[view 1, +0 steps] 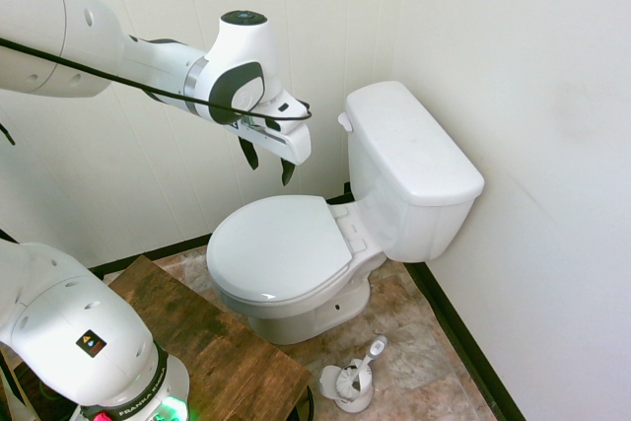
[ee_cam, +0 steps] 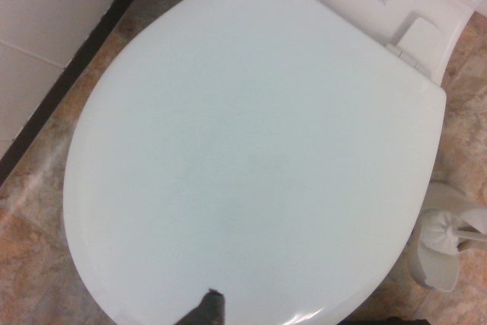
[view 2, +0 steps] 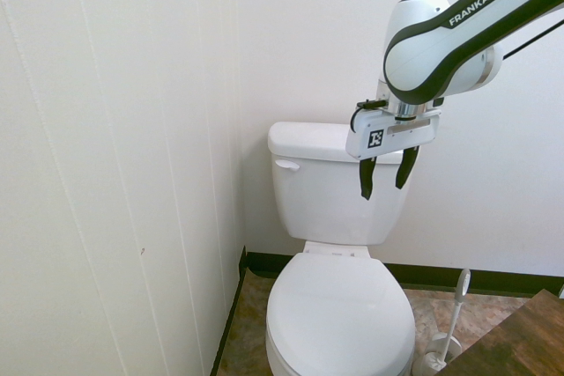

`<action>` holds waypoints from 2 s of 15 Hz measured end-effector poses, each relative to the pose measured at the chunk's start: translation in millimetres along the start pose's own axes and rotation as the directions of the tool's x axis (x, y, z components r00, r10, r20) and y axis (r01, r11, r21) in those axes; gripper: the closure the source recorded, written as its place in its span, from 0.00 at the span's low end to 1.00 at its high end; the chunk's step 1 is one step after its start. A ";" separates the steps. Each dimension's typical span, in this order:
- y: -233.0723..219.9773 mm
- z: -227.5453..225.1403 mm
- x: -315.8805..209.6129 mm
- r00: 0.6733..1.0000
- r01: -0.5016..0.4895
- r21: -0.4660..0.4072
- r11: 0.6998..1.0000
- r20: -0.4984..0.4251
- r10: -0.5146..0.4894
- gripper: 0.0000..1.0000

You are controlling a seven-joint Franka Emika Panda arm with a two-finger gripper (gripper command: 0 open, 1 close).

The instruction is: Flush the toilet

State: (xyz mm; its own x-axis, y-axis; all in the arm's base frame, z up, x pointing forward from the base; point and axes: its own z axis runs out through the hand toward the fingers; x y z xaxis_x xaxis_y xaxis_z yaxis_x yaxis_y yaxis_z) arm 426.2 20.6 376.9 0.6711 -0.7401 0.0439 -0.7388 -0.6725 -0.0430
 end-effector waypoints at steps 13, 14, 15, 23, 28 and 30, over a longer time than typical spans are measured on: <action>-85.7 3.9 1.4 0.991 -0.100 0.079 0.992 -0.079 0.106 0.00; -99.4 4.8 2.2 0.987 -0.118 0.096 0.988 -0.096 0.127 0.00; -113.2 7.0 5.2 0.983 -0.131 0.116 0.985 -0.110 0.144 0.00; -208.6 34.3 68.2 0.944 -0.238 0.216 0.947 -0.176 0.277 1.00; -237.3 53.3 110.1 0.917 -0.295 0.243 0.924 -0.201 0.345 1.00; -245.7 56.8 122.2 0.905 -0.313 0.255 0.915 -0.213 0.369 1.00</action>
State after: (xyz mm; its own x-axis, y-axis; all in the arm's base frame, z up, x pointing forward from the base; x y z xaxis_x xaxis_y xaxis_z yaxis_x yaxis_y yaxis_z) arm 693.2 95.2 336.2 0.3214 -0.9170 0.2363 -0.8704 -0.3844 -0.3078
